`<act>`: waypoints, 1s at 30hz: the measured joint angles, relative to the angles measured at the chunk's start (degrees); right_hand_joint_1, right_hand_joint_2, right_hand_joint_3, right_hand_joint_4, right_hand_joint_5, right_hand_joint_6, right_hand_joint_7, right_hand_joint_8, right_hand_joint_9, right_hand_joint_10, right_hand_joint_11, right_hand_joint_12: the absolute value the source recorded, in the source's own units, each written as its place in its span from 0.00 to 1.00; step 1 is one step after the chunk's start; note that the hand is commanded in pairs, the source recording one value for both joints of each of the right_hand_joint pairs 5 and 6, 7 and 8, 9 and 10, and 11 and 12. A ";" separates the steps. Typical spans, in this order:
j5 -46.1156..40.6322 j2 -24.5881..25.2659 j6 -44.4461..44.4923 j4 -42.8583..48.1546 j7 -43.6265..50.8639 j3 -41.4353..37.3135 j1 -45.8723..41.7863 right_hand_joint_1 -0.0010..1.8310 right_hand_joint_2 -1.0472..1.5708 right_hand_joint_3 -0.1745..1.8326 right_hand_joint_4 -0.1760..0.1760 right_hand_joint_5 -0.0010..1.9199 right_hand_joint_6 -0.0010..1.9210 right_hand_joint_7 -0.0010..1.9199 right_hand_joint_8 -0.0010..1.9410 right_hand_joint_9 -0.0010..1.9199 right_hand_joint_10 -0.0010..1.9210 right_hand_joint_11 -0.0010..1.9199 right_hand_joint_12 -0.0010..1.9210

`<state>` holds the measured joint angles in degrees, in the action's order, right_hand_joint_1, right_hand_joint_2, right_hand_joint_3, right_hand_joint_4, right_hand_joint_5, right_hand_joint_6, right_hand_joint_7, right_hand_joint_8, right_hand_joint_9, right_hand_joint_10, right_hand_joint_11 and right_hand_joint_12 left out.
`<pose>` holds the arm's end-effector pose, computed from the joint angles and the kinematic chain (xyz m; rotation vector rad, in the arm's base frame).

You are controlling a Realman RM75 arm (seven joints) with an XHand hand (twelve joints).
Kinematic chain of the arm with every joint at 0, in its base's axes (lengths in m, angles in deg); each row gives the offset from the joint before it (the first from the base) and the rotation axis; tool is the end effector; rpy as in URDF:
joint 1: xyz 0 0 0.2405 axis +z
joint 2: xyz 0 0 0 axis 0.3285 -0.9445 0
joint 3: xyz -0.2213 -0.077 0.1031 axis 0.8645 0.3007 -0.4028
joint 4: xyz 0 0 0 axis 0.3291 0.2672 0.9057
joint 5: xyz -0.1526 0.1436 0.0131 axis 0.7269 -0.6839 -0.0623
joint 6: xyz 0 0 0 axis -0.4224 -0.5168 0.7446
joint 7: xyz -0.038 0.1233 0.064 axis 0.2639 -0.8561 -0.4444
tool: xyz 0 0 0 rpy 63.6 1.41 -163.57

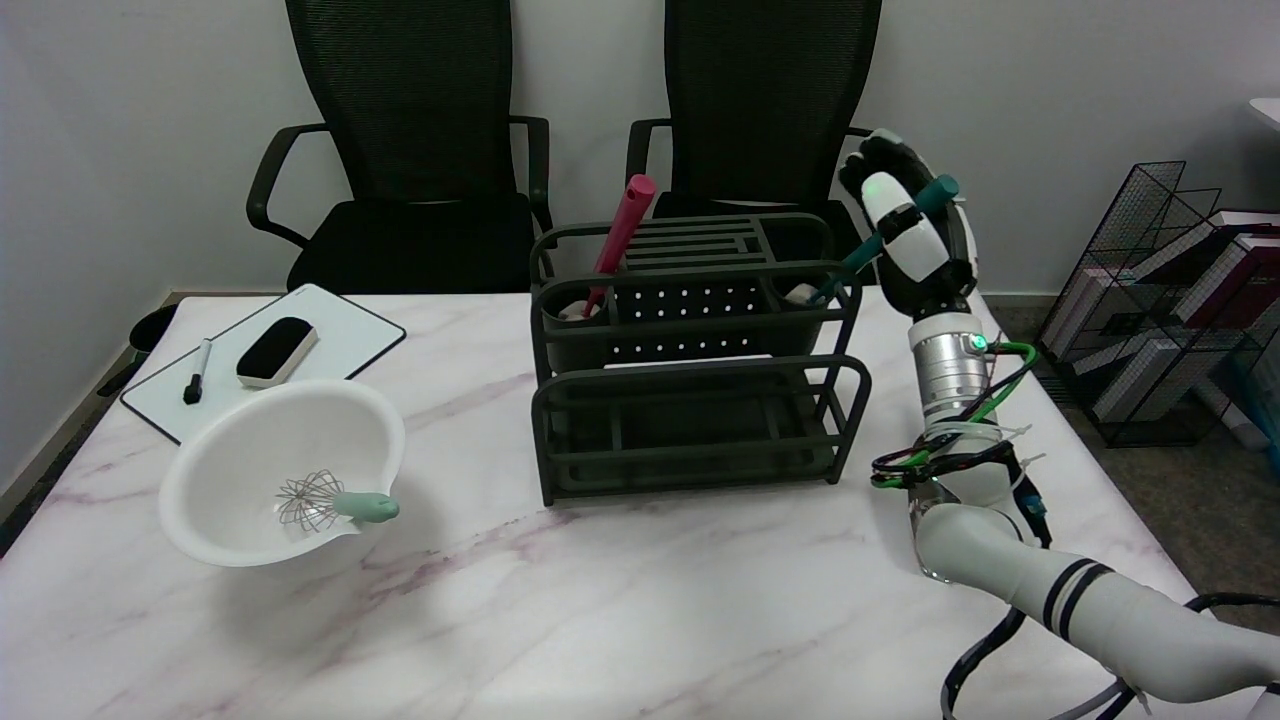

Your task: Pick up the blue sponge bottle brush.

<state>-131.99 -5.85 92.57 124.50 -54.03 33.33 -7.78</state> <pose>-0.2509 -0.3546 0.3980 1.1441 -0.9763 1.9529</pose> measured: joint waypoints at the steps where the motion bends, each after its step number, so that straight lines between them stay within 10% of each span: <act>1: 0.08 0.00 -0.24 0.05 -0.01 0.01 0.09 0.60 0.64 0.60 0.50 0.49 0.49 0.52 0.51 0.44 0.44 0.46 0.46; 19: 0.69 0.08 -3.59 0.90 -0.06 0.06 1.77 0.58 0.69 0.63 0.50 0.63 0.62 0.70 0.69 0.58 0.58 0.76 0.76; 30: 1.51 0.10 -4.56 1.04 -0.09 0.17 2.80 0.63 0.41 0.68 0.50 0.58 0.58 0.60 0.59 0.58 0.58 0.74 0.74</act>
<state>-130.48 -5.75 88.01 125.54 -54.12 33.50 -4.98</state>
